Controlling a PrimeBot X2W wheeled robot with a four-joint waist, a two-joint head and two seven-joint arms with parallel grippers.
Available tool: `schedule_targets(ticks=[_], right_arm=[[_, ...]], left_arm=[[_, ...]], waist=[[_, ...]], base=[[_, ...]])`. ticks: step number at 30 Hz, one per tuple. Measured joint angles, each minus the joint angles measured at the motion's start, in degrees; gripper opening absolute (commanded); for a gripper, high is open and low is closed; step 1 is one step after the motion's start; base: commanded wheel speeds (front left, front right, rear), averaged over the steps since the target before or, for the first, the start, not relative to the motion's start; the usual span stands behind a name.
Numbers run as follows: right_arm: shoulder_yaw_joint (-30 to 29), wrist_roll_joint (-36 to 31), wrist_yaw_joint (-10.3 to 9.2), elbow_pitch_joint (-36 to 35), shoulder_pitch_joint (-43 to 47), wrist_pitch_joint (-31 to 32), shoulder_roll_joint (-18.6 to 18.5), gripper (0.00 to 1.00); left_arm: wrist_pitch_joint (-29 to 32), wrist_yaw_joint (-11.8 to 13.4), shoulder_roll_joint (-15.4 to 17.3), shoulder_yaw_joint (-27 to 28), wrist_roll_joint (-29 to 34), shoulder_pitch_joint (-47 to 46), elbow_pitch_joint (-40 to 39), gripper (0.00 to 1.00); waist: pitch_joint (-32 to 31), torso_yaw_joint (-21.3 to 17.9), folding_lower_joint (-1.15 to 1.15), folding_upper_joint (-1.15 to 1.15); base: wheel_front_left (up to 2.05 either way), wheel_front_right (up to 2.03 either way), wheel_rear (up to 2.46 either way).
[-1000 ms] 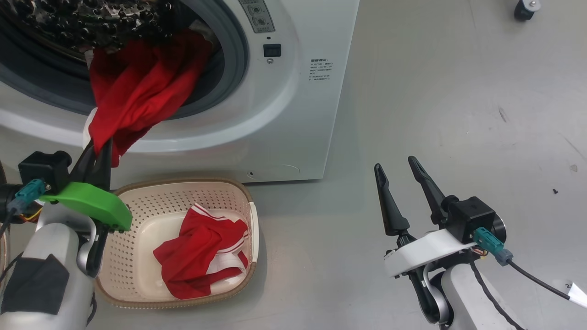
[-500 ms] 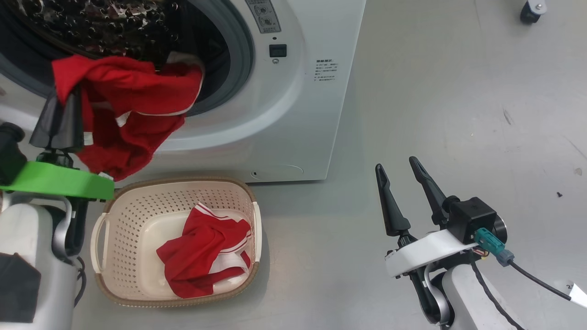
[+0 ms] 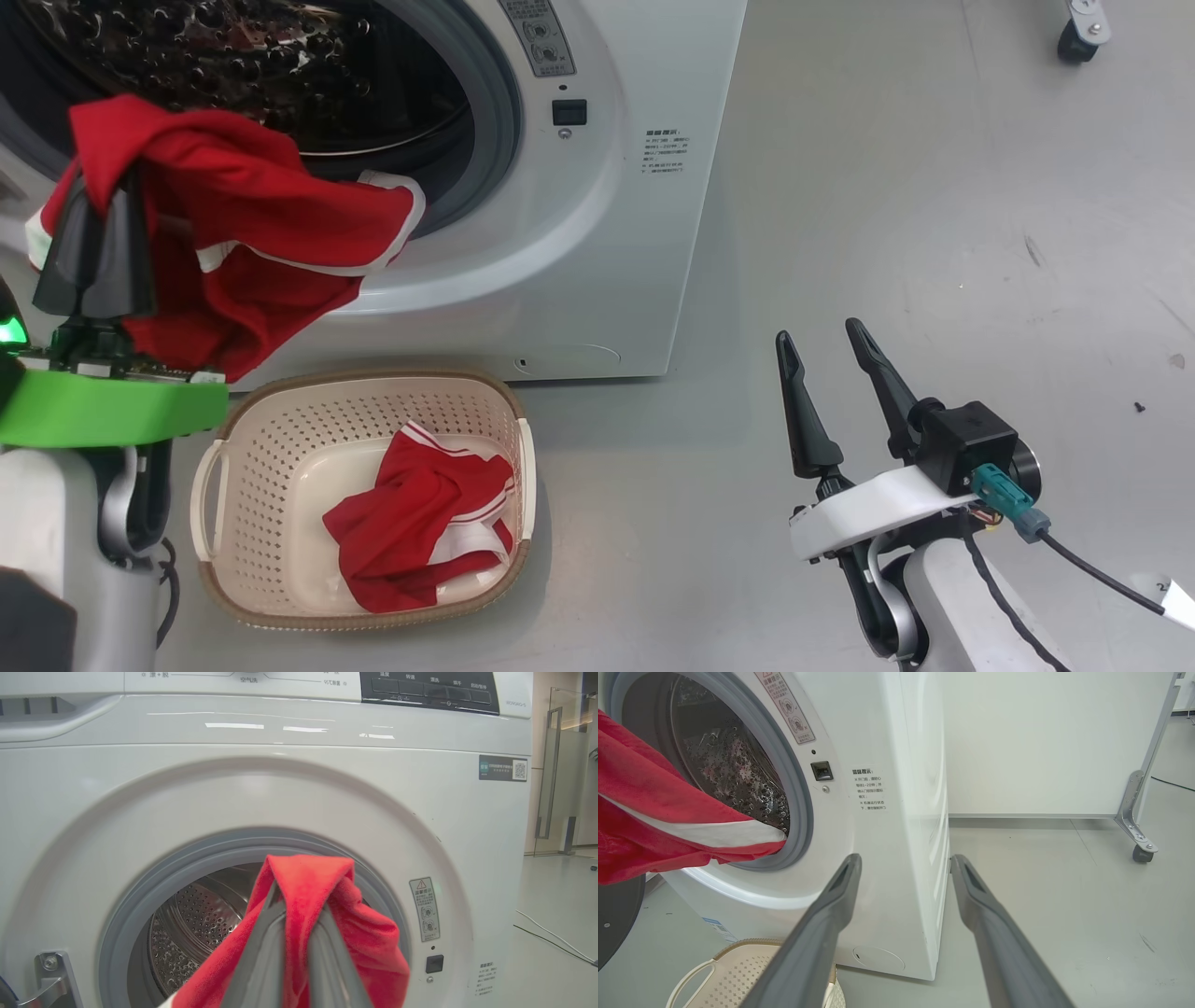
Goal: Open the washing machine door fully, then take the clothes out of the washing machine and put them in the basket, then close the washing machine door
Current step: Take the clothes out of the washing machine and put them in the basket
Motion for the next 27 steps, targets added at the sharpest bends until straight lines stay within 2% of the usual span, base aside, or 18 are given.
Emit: schedule_targets(ticks=[8,15,27], right_arm=[[0.1,0.0,0.02,0.0,0.2,0.0,0.0,1.00],[0.1,0.0,0.07,0.0,0.4,0.0,0.0,1.00],[1.8,0.0,0.19,-0.2,0.5,0.0,0.0,1.00]], left_arm=[[0.0,0.0,-1.1,2.2,0.9,1.3,-5.9,0.00],[0.0,0.0,-1.4,1.8,1.4,4.6,-6.6,0.00],[1.6,0.0,0.3,-3.6,0.8,12.8,5.0,0.00]], waist=[[-0.3,0.3,0.00,0.00],[-0.4,0.4,0.00,0.00],[1.6,-0.6,0.00,0.00]], base=[[0.00,0.00,0.00],[0.00,0.00,0.00],[0.00,0.00,0.00]])
